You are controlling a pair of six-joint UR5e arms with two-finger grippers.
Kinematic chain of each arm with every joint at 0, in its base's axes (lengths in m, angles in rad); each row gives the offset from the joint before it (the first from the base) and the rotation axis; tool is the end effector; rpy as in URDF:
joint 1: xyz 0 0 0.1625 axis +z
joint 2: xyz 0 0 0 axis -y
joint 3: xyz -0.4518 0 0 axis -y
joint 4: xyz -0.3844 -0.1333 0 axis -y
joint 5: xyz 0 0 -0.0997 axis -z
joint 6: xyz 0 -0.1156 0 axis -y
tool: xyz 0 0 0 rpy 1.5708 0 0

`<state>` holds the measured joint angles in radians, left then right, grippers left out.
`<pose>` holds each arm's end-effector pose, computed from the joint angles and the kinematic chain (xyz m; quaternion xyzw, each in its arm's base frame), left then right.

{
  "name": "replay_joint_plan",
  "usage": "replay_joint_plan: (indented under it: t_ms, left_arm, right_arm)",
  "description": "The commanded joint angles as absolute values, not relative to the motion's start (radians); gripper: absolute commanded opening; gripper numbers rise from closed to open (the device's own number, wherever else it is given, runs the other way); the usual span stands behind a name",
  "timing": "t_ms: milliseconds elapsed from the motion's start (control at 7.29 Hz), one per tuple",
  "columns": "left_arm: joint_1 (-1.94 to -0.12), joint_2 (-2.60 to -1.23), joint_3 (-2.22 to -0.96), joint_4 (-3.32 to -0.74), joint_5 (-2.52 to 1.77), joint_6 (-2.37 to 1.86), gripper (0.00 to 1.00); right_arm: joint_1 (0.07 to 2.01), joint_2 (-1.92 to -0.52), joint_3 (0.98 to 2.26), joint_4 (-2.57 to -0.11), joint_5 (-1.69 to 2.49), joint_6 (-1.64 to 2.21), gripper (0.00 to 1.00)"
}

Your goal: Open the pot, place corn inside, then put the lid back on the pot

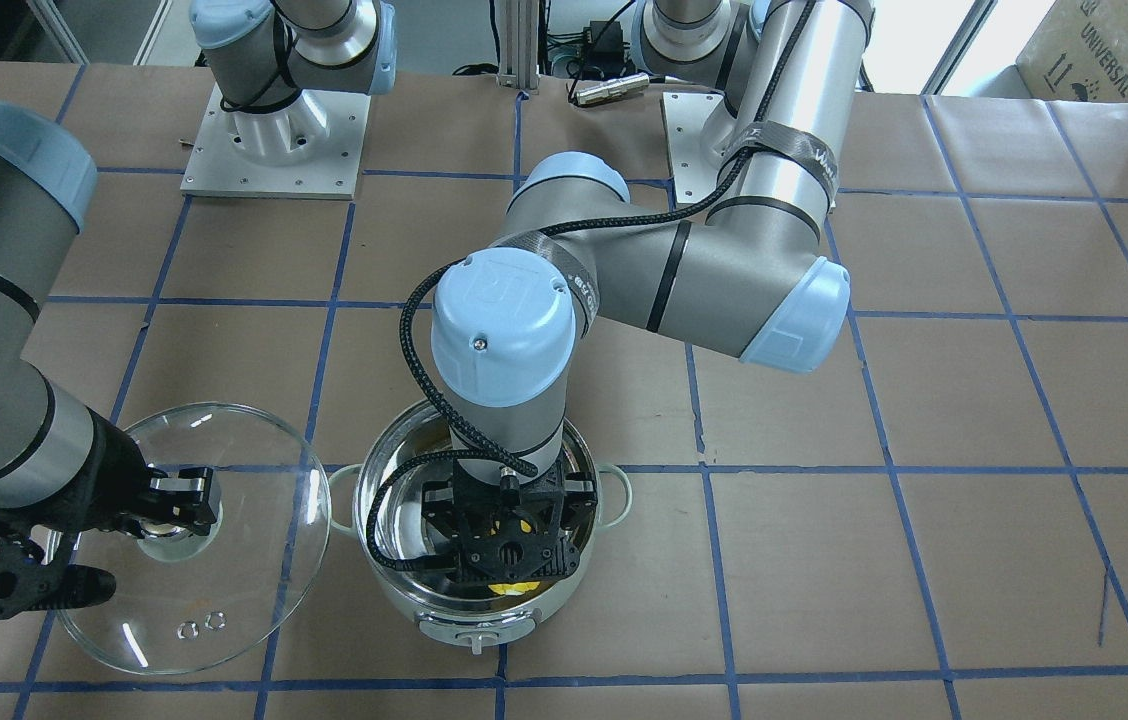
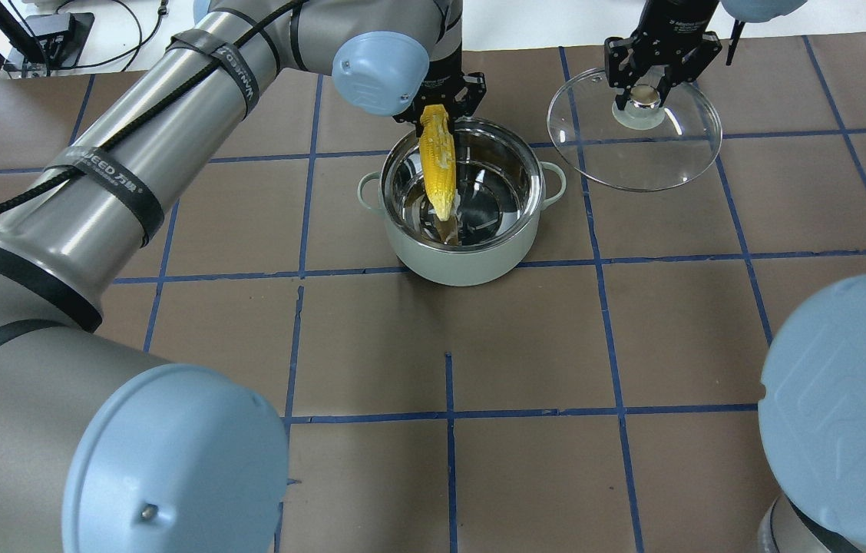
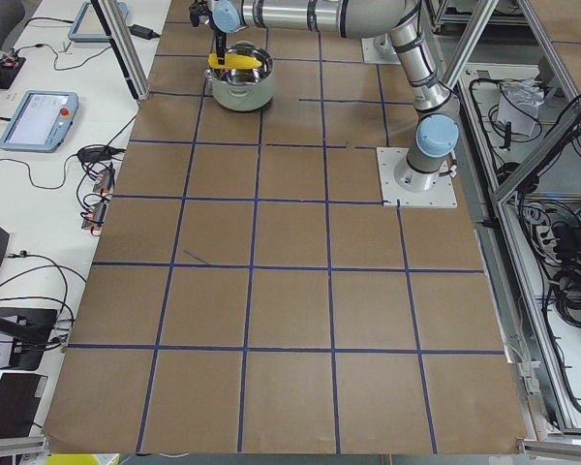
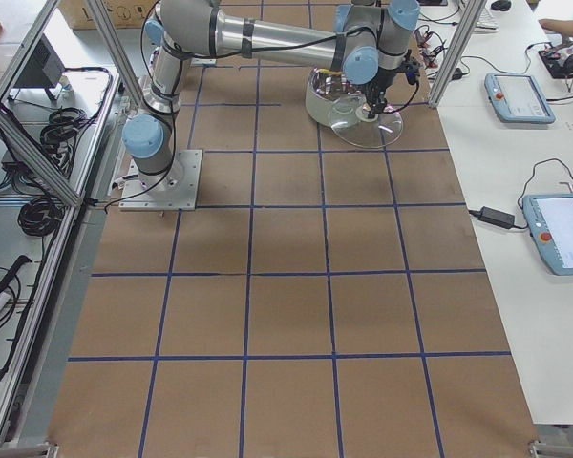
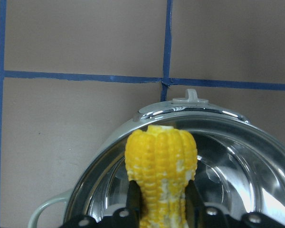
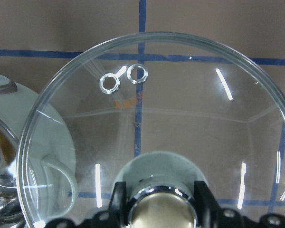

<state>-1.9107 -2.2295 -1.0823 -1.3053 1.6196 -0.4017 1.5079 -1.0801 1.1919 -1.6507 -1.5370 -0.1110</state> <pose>-0.3756 -0.6793 0.3492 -0.0320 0.9981 -0.0532 0.0055 0.0935 -0.6981 0.3994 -0.0238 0.9994 0.0144 0.0182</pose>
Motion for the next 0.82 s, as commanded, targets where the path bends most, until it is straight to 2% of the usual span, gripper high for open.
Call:
replay_joint_plan:
  t_ms: [0,412,686]
  left_arm:
    - [-1.913,-2.227,-1.089,-1.313,1.609,-0.413,1.00]
    - [-1.860,-2.195,-1.101,-1.380,1.586,-0.288,1.00]
    - [-1.752,-2.122,-1.101,-1.500,1.585,-0.149,1.00]
  right_arm:
    - [1.508,-1.081,1.192,-1.651,-1.537,-0.110,0.27]
    - [1.522,-1.104,1.184,-1.644,-1.511,-0.056,0.27]
    - [1.599,-1.124,1.177,-1.643,-1.497,-0.012,0.27]
